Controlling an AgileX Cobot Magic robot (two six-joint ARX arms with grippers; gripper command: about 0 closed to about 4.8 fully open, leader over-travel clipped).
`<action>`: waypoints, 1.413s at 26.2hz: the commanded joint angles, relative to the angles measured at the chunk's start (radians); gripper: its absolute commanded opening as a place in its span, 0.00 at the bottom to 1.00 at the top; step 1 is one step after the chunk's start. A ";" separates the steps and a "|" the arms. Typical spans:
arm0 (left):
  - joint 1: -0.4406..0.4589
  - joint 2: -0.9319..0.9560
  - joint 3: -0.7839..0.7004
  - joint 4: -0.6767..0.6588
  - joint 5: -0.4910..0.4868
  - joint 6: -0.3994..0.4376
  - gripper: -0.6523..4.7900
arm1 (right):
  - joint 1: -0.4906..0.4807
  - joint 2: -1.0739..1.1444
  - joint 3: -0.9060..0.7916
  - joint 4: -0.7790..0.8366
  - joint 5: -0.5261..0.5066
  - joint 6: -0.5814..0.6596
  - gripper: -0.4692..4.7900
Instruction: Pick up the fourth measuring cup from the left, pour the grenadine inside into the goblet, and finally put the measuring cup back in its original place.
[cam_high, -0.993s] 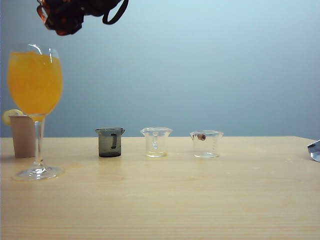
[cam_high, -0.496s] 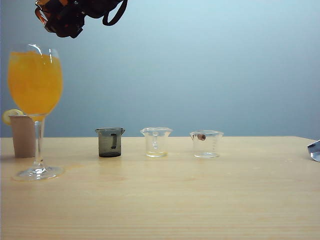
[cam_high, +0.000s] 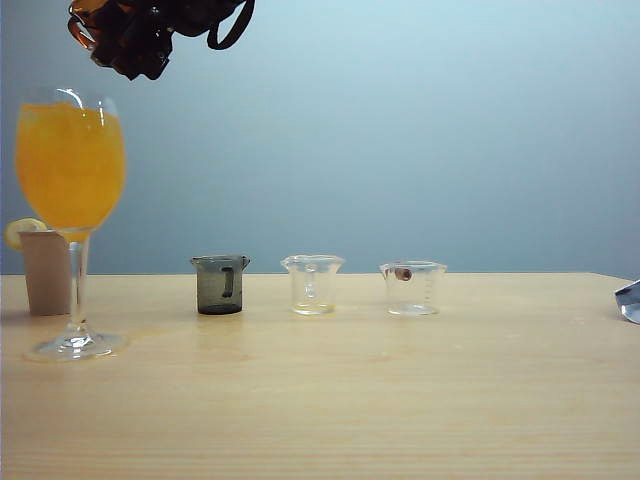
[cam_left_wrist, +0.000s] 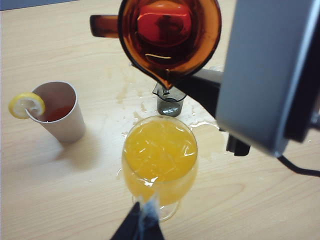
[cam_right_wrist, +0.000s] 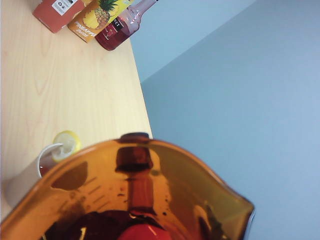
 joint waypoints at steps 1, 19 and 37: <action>-0.001 -0.002 0.005 0.006 0.004 0.003 0.11 | 0.003 -0.009 0.007 0.036 -0.005 -0.051 0.55; -0.001 -0.002 0.005 0.006 0.004 0.003 0.11 | 0.005 -0.009 0.007 0.041 -0.004 -0.182 0.55; -0.001 -0.002 0.005 0.006 0.004 0.003 0.11 | 0.018 -0.009 0.007 0.061 -0.003 -0.261 0.55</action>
